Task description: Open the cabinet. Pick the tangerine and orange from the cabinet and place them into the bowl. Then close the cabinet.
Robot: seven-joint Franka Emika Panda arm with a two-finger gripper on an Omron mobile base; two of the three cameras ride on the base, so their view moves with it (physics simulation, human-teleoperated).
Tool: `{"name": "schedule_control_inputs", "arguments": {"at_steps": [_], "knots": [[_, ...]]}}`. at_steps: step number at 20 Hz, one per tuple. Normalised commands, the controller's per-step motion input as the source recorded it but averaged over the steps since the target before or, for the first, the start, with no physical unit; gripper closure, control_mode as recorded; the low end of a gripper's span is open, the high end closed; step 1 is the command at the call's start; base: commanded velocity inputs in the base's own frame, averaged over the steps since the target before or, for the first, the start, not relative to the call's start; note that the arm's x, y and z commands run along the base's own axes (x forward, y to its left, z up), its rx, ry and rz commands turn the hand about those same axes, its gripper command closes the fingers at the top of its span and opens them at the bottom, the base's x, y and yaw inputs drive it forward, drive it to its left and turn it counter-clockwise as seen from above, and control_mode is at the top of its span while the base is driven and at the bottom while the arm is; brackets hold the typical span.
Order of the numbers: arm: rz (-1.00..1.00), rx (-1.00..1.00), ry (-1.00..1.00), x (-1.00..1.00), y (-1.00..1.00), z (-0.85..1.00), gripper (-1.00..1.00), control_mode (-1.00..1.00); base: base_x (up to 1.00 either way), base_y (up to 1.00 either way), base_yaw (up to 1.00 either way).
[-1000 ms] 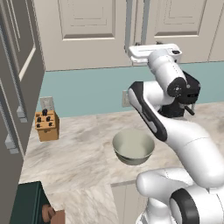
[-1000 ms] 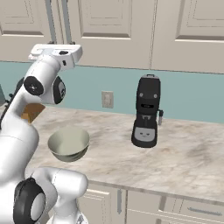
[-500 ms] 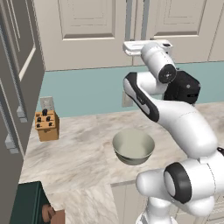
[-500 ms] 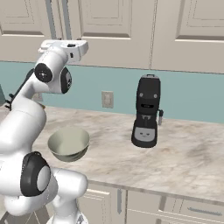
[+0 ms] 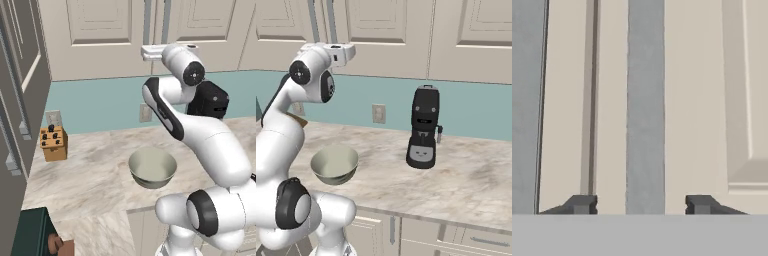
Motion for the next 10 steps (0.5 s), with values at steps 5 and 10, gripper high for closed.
{"name": "schedule_control_inputs", "arguments": {"at_steps": [5, 10], "knots": [[0.00, 0.00, 0.00, 0.00, 0.00, 0.00, 1.00, -1.00, 0.00, 0.00, 0.00], [0.00, 0.03, 0.00, -0.20, -0.36, 0.00, 1.00, -1.00, 0.00, 0.00, 0.00]]}}
